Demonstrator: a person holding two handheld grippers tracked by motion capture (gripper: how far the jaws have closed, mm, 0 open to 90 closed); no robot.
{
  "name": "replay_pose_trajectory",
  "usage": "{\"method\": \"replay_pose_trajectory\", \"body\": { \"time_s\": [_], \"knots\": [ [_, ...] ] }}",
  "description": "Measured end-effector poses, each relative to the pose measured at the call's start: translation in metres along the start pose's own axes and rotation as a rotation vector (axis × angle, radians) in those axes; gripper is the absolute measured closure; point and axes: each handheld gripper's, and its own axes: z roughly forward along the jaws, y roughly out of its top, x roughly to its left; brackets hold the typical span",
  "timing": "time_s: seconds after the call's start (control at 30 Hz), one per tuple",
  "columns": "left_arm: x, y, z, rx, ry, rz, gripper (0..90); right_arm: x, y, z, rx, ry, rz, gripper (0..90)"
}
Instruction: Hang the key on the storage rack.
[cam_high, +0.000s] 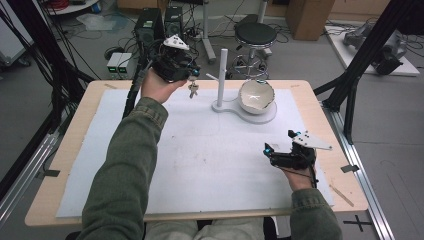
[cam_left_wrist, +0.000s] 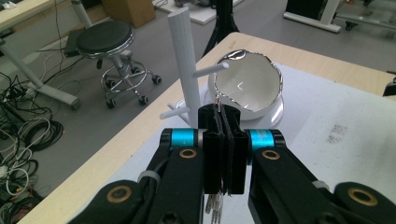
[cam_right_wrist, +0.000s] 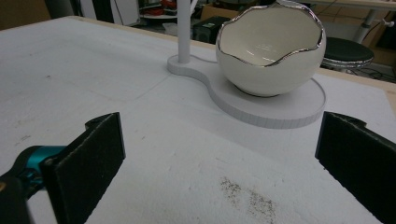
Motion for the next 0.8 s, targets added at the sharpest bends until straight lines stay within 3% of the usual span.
{"method": "replay_pose_trajectory", "body": {
  "time_s": [0.3, 0.53, 0.8],
  "knots": [
    [0.001, 0.005, 0.013, -0.005, 0.024, 0.003, 88.0, -0.002, 0.000, 0.000, -0.004, 0.000, 0.015, 0.5],
    [-0.002, 0.011, 0.033, -0.019, 0.009, -0.001, 88.0, -0.002, 0.000, 0.000, -0.012, 0.001, 0.022, 0.4],
    [-0.003, 0.017, 0.048, -0.054, 0.014, -0.008, 88.0, -0.006, 0.000, -0.002, -0.026, -0.033, 0.033, 0.4]
  ]
}}
